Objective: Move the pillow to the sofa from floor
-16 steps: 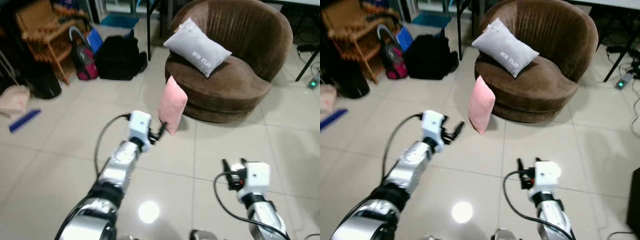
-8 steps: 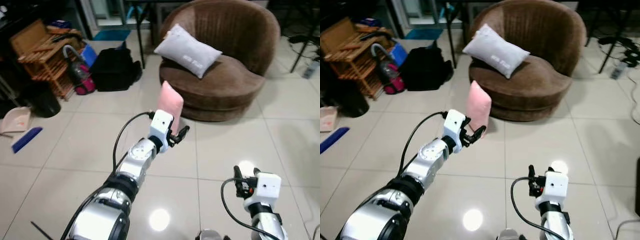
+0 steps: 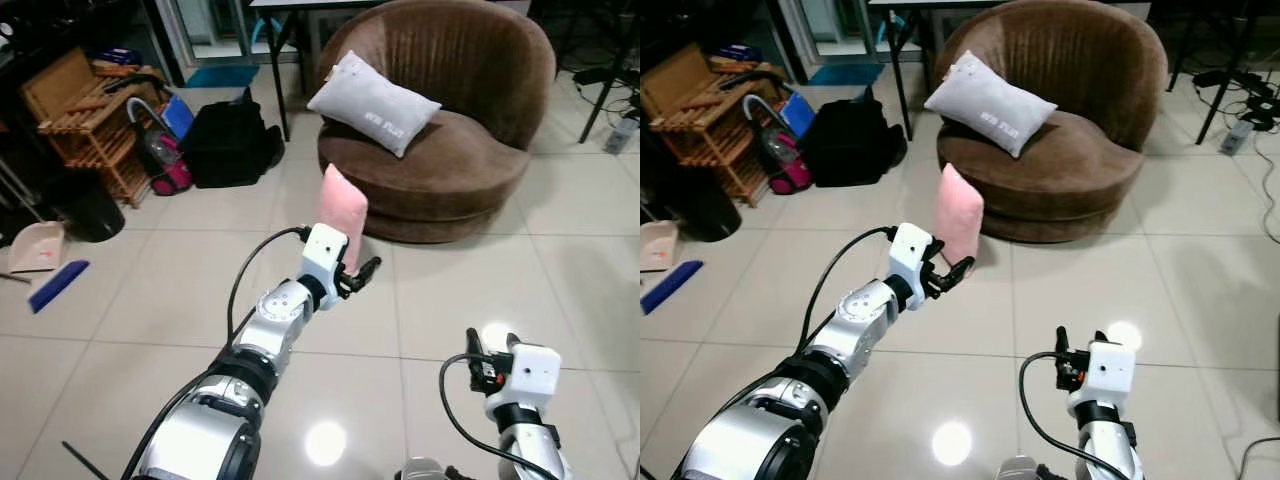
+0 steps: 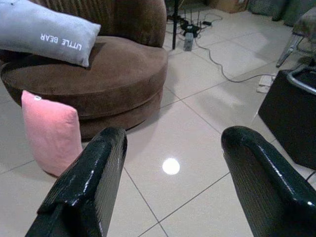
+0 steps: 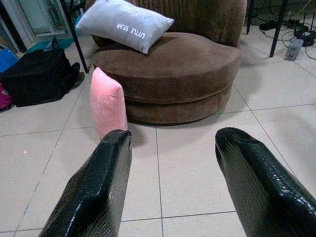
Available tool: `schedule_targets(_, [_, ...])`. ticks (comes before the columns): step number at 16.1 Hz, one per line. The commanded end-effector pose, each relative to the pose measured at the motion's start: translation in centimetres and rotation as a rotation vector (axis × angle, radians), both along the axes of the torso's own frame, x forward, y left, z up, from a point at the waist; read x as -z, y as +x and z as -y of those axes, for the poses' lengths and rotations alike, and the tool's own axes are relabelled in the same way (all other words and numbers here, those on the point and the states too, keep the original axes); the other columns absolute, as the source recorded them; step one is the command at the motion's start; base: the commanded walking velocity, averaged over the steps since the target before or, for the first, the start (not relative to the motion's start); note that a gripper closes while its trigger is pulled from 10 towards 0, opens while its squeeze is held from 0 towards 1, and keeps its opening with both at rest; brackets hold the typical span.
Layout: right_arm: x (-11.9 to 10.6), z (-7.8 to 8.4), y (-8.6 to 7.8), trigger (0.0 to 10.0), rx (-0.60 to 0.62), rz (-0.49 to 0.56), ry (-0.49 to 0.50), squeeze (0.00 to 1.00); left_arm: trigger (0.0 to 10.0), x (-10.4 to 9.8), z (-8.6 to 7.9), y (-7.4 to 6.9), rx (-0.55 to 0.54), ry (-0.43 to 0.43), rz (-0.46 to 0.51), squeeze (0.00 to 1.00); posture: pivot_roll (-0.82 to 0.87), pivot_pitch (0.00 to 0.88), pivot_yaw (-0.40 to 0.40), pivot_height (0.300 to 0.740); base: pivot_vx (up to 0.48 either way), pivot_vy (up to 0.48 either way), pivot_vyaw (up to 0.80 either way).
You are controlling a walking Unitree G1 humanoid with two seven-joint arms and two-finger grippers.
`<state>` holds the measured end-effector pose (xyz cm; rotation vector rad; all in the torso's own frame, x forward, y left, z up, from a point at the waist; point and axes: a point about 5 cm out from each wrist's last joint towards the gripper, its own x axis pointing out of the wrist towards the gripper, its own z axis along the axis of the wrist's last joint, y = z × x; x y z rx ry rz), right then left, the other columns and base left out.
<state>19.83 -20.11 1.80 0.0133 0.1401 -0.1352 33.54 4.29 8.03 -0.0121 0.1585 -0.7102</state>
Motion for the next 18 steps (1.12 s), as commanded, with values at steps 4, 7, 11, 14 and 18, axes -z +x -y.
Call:
schedule_targets(4, [0.6,-0.8,-0.7,10.0,-0.021,-0.019,0.017,0.0,10.0,0.0,-0.6,0.1,-0.001,-0.017,0.003,0.0,-0.42,0.034,0.143,0.74,0.0,0.48,0.0])
schedule_targets(7, [0.7,-0.7,-0.7,10.0,-0.023,-0.028,0.017,0.0,10.0,0.1,-0.7,0.0,-0.007,-0.01,0.017,0.0,-0.41,0.038,0.136,0.74,0.0,0.32,0.0])
schedule_targets(11, [0.8,-0.8,-0.5,10.0,-0.072,-0.05,-0.013,0.0,10.0,0.2,-1.1,0.1,-0.051,0.003,0.02,0.0,-0.36,0.048,0.092,0.74,0.0,0.0,0.0])
schedule_targets(14, [0.0,-0.9,1.2,10.0,-0.16,-0.037,-0.022,0.0,10.0,0.9,-2.7,-0.2,-0.146,-0.02,0.012,0.0,-0.26,0.068,0.022,0.74,0.0,0.0,0.0])
schedule_targets(18, [-0.8,-1.2,3.2,10.0,-0.249,-0.029,-0.029,0.0,10.0,1.8,-4.3,-0.8,-0.233,-0.025,0.017,0.0,-0.19,0.081,-0.023,0.74,0.0,0.0,0.0])
